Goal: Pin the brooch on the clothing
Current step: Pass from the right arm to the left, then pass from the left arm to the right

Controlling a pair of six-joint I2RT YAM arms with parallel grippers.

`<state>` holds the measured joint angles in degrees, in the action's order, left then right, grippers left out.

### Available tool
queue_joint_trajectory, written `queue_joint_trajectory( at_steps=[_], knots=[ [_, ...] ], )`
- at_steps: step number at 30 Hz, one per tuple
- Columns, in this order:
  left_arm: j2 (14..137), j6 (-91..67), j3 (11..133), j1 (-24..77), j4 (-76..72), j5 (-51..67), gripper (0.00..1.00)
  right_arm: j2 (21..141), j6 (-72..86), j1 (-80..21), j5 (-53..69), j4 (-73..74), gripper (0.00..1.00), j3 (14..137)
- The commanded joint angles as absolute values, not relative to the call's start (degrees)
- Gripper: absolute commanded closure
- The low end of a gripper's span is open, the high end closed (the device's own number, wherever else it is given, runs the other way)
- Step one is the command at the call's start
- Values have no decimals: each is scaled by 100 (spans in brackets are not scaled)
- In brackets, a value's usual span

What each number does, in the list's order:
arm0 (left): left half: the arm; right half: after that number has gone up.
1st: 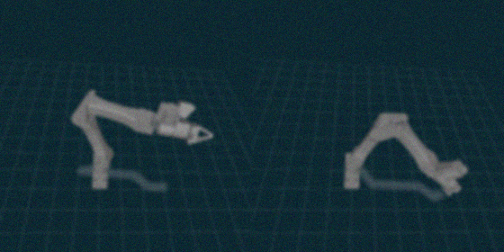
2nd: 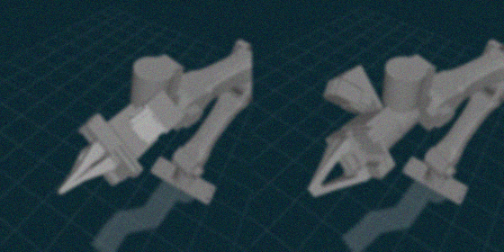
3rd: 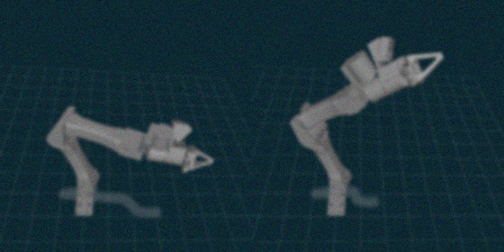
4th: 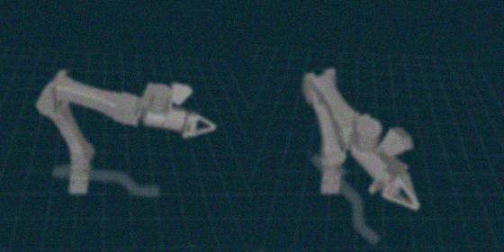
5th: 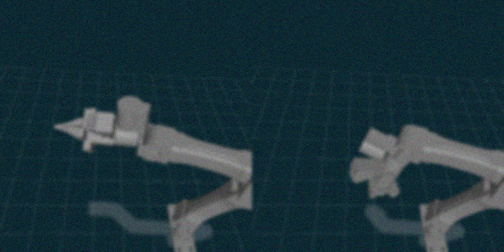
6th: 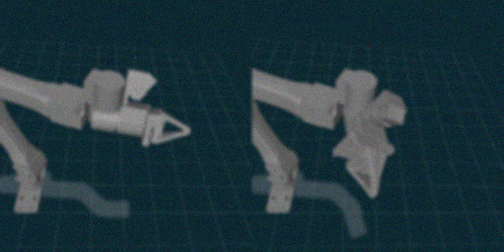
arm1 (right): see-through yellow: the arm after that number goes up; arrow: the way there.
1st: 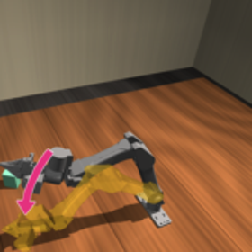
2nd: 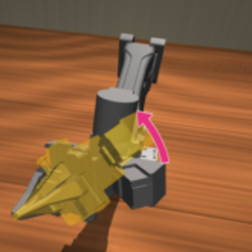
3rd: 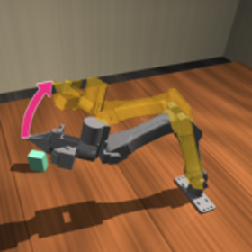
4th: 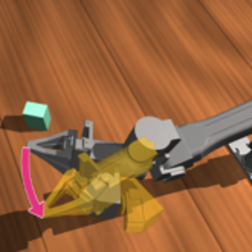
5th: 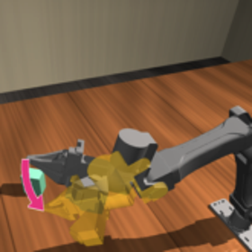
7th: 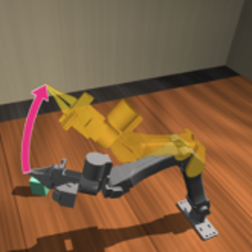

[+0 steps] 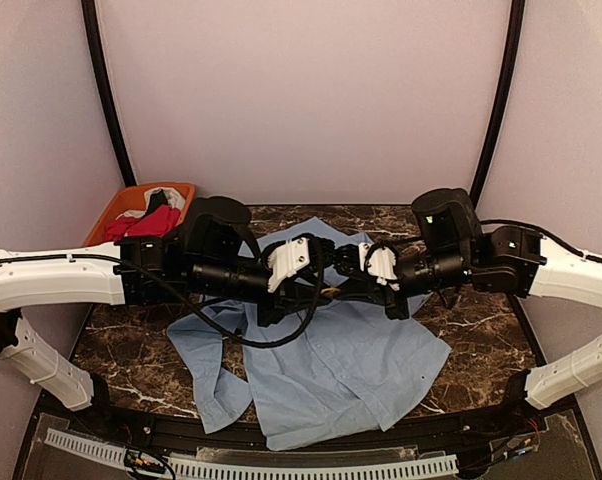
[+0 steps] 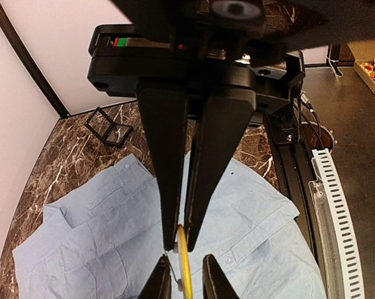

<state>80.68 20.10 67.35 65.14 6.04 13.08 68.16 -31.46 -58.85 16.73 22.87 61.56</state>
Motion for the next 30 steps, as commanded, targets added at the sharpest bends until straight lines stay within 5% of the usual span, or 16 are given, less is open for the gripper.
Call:
queue_joint_trajectory(
  at_steps=[1, 14, 16, 19, 20, 30],
  knots=[
    [8059, 1922, 6831, 6539, 607, 1387, 82, 6932, -3213, -5851, 1586, 2284, 100, 6354],
    [8230, 1874, 6915, 6539, 725, 1391, 99, 6888, -3243, -5859, 1577, 2255, 98, 6387],
    [8233, 1857, 6867, 6539, 646, 1349, 99, 6831, -3243, -5859, 1554, 2220, 77, 6342],
    [8047, 1844, 6633, 6539, 284, 1171, 99, 6612, -3258, -5848, 1454, 1990, 15, 6129],
    [7876, 1852, 6380, 6539, -140, 1139, 99, 6473, -3257, -5834, 1412, 1860, 3, 6012],
    [6921, 2473, 3628, 6539, -5009, 1876, 99, 5393, -3046, -5682, 1739, -546, 1, 4522]
  ],
)
